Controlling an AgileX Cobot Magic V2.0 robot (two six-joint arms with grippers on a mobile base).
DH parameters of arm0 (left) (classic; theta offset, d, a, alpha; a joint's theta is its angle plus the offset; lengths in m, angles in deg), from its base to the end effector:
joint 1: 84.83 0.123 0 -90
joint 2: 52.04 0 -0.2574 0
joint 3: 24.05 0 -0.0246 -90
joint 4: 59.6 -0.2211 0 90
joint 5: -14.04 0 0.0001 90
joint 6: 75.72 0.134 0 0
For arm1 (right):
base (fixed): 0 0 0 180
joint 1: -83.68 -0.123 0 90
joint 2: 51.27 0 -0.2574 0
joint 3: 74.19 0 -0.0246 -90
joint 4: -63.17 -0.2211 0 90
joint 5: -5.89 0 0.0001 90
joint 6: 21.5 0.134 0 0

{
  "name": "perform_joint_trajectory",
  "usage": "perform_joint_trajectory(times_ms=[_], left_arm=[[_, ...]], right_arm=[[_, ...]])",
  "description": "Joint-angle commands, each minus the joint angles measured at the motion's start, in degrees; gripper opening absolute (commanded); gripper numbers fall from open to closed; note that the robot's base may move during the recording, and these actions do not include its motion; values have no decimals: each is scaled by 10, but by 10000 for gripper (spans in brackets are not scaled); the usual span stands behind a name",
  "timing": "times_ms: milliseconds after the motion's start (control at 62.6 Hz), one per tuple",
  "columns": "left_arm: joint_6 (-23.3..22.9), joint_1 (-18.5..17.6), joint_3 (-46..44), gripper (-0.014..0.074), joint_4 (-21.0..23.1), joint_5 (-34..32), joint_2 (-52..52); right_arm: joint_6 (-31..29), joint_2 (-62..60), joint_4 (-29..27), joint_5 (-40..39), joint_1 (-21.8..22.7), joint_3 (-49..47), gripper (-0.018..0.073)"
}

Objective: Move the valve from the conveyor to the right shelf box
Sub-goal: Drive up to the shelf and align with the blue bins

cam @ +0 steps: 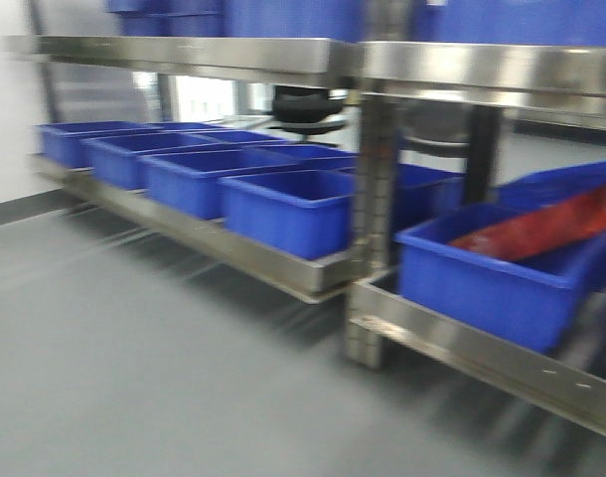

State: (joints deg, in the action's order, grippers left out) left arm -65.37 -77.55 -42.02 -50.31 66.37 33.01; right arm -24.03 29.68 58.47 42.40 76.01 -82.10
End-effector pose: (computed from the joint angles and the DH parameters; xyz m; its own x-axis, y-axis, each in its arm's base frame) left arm 0.2878 0.0195 0.4236 -0.4812 0.0194 -0.8764 0.0241 0.9997 0.0089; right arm 0.2865 0.0452 0.4205 -0.3340 -0.0230 -0.9423 -0.1716 0.9845 0.0368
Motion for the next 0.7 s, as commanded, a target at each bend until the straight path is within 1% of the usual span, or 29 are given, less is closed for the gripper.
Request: perform_joint_trajectory(times_ms=[0, 687], left_arm=[[-4, 0, -7, -111, 8, -29, -6], [-4, 0, -7, -111, 8, -29, -6]], right_arm=[[-5, -9, 3, -48, 0, -11, -154], [-5, -9, 3, -48, 0, -11, -154]])
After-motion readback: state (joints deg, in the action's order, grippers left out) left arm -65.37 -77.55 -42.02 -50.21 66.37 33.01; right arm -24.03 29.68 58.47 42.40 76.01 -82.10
